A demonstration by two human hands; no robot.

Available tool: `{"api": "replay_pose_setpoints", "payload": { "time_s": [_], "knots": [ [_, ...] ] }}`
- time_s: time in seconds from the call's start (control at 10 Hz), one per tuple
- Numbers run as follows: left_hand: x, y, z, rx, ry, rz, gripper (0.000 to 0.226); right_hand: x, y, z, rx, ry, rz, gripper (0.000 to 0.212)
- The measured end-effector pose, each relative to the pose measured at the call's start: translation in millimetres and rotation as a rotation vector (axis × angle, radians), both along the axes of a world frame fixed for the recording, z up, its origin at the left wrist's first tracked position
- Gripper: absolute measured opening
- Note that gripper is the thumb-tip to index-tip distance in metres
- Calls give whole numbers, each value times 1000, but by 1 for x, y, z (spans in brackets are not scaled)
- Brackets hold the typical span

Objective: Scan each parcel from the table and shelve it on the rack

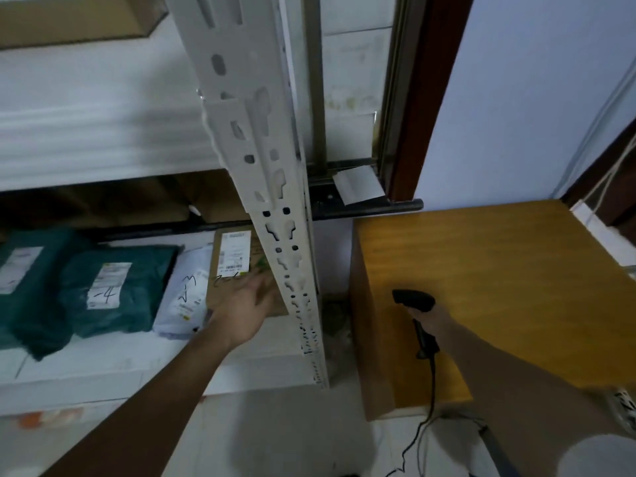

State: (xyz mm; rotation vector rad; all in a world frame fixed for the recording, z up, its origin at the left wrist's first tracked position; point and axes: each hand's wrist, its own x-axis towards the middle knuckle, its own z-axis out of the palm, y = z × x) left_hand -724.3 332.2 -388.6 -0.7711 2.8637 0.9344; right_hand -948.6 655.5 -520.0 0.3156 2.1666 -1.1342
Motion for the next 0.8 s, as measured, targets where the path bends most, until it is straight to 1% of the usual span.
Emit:
{"api": "replay_pose_setpoints", "payload": {
  "time_s": [0.1, 0.2, 0.3, 0.4, 0.5, 0.6, 0.8],
  "knots": [
    [-4, 5, -3, 9, -45, 45, 57, -7, -4, -10, 16, -80, 1, 34],
    [-6, 6, -8, 32, -58, 99, 57, -16, -5, -18, 13, -105, 11, 42],
    [-3, 7, -11, 52, -46, 130, 55, -20, -5, -22, -29, -38, 3, 51],
    [6, 11, -11, 50, -51, 184, 57, -21, -4, -24, 113, 93, 92, 58],
    [14, 12, -13, 84, -21, 225, 65, -19, 0, -22, 208, 115, 125, 57],
    [25, 6, -24, 84, -8, 195, 61, -13, 6, -21, 264, 145, 114, 64],
    [36, 5, -27, 66, 17, 214, 64, 1, 15, -16, 322, 198, 128, 84]
  ]
}}
